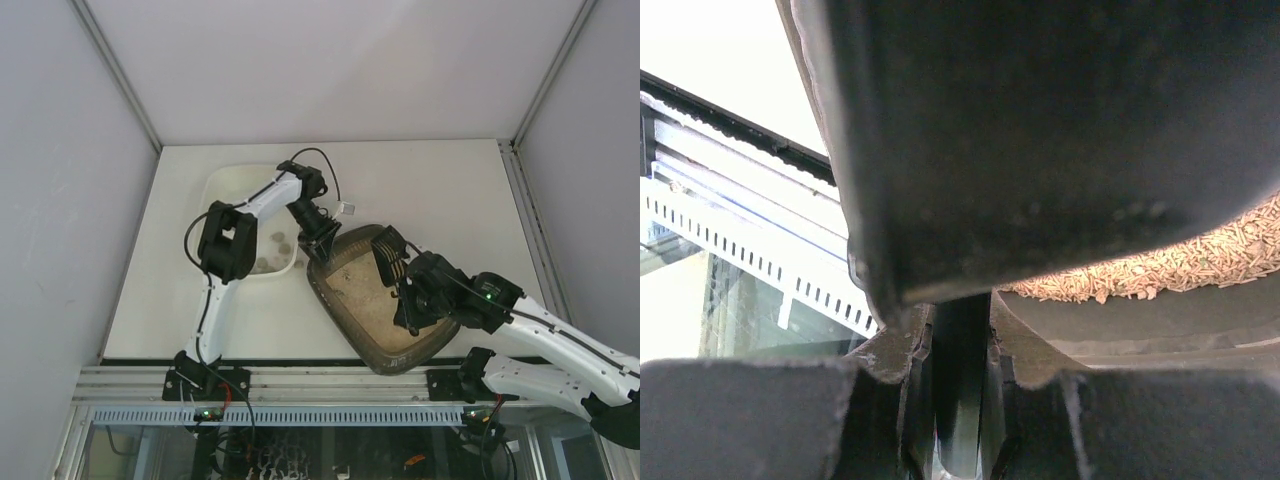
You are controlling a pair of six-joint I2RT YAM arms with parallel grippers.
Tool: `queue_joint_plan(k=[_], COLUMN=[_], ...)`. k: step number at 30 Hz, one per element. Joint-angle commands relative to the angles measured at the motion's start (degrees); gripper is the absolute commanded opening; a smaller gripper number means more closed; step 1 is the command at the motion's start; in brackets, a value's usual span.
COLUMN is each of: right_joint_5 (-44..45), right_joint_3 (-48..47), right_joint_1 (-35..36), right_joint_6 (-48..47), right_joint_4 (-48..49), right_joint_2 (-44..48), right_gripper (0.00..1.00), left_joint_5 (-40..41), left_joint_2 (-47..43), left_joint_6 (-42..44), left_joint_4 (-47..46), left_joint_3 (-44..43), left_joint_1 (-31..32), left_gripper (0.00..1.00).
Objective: Clean the litter box
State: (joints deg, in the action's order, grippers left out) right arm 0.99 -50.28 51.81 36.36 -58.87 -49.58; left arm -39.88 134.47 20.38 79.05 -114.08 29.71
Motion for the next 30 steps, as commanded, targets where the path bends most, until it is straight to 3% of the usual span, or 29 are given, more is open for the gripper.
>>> queue_joint_plan(k=[1, 3, 4, 18, 24, 30], right_joint_5=[0.79, -0.52, -1.67, -2.67, -5.41, 0.05], right_joint_3=[0.05, 0.60, 0.81, 2.11, 2.07, -0.30], right_joint_1=[-0.89, -1.09, -1.13, -1.19, -1.10, -0.76], right_joint_6=[-1.48, -1.88, -2.25, -0.59, 0.38, 3.64], right_joint_4=[2.60, 2.98, 3.24, 0.81, -1.45, -7.11], right_joint_2=[0.27, 0.36, 0.36, 5.46, 1.85, -4.07], right_gripper=[0.00, 0.00, 0.00, 0.00, 0.00, 0.00], left_joint_5=[0.55, 2.12, 2.77, 12.29, 13.03, 11.34], left_joint_2=[-5.23, -7.04, -7.95, -19.56, -19.84, -19.56], left_joint_6=[2.05, 0.88, 0.19, -7.56, -8.29, -8.99], left_joint_4=[1.75, 1.73, 1.95, 1.66, 1.15, 0.96], left_joint_3=[-0.20, -1.37, -2.10, -18.08, -18.81, -18.85], left_joint_1=[1.31, 1.34, 1.31, 1.32, 1.31, 1.33], left_gripper=[0.20, 0.03, 0.00, 0.00, 0.00, 0.00])
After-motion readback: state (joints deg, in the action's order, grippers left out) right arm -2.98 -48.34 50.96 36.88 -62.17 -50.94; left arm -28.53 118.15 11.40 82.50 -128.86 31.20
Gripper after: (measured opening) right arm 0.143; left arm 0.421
